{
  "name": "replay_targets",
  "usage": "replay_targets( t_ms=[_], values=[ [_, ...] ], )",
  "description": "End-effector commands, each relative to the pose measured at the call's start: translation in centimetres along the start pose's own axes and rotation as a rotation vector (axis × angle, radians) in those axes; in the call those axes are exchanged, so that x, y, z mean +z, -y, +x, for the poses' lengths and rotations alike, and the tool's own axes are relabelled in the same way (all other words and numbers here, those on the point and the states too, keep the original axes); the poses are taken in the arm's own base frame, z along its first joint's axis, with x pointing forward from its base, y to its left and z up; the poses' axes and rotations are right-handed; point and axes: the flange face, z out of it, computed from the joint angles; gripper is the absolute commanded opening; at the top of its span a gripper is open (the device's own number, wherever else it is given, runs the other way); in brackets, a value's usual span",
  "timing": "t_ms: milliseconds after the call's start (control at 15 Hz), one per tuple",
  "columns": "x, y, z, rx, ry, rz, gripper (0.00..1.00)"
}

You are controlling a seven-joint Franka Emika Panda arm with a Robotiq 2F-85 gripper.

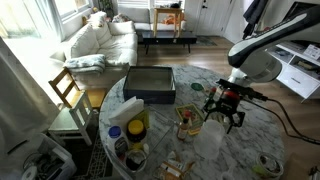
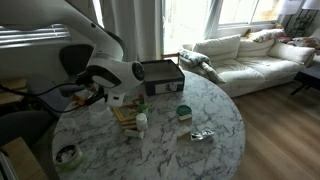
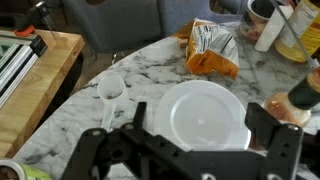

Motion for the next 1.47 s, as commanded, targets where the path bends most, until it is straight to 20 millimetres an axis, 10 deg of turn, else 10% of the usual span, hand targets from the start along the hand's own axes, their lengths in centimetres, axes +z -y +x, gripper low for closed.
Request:
replay_targets(
  t_ms=[0, 1400],
  values=[
    [0.2, -1.1, 0.1, 0.002, -0.006, -0.047, 1.0],
    [0.2, -1.2, 2.6, 0.01, 0.007, 0.09, 1.0]
  ],
)
